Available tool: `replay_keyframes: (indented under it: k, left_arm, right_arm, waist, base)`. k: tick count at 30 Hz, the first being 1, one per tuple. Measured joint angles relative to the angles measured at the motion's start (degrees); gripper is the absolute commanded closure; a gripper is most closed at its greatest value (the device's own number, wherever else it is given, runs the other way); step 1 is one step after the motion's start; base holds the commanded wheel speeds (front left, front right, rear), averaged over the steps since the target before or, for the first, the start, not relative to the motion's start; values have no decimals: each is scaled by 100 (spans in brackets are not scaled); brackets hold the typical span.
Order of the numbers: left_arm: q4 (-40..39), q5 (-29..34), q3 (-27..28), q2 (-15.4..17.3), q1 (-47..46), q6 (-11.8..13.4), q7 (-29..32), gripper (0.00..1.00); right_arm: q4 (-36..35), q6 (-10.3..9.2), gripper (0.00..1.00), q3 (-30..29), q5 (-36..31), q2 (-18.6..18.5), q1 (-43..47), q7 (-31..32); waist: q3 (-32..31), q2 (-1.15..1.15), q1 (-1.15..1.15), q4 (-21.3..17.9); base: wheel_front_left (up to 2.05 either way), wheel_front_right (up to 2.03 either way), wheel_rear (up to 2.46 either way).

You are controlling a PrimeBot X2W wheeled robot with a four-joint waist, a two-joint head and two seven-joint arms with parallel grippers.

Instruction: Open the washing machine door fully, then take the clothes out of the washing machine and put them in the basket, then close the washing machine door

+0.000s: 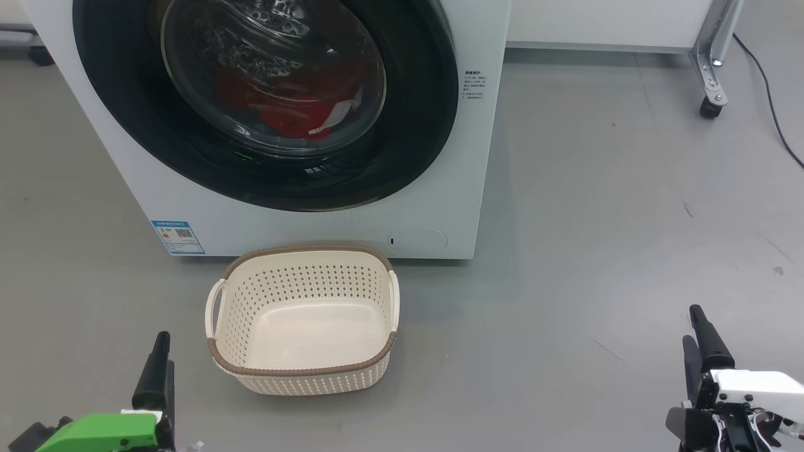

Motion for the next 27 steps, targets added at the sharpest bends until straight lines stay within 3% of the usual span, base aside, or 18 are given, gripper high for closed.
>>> replay_keyframes:
  k: [27]
  left_arm:
    - [-737, 556, 60, 8, -5, -1, -516, 0]
  right_arm:
    - [-789, 0, 0, -194, -678, -24, 29, -550]
  waist:
    - [6, 0, 0, 20]
  base:
    - [0, 0, 0]
